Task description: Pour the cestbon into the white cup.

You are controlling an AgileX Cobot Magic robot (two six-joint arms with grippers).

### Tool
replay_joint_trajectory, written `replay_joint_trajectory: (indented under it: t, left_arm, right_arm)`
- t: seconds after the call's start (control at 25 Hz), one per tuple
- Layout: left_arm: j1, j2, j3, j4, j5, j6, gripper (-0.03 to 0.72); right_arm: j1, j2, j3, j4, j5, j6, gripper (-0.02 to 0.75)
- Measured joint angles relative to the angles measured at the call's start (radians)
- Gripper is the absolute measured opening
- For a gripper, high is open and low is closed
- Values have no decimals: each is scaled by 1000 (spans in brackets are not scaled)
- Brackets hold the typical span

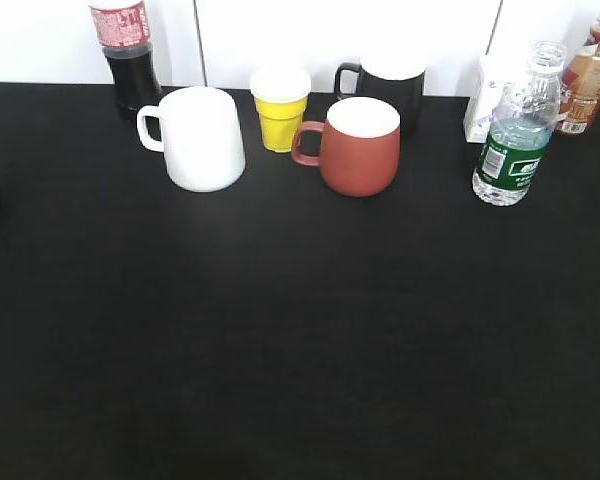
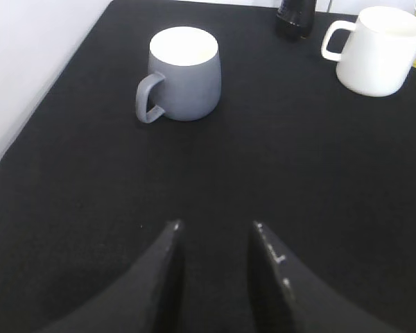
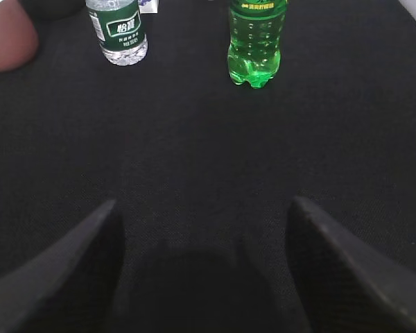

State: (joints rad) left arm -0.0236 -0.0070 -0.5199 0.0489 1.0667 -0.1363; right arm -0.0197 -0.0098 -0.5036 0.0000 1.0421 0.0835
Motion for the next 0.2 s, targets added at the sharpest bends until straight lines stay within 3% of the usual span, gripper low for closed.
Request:
replay_joint_trajectory:
  t: [0.2]
  left_arm:
    - [0, 0, 0, 0, 0, 0, 240]
  right_arm:
    - [0, 0, 0, 0, 0, 0, 554]
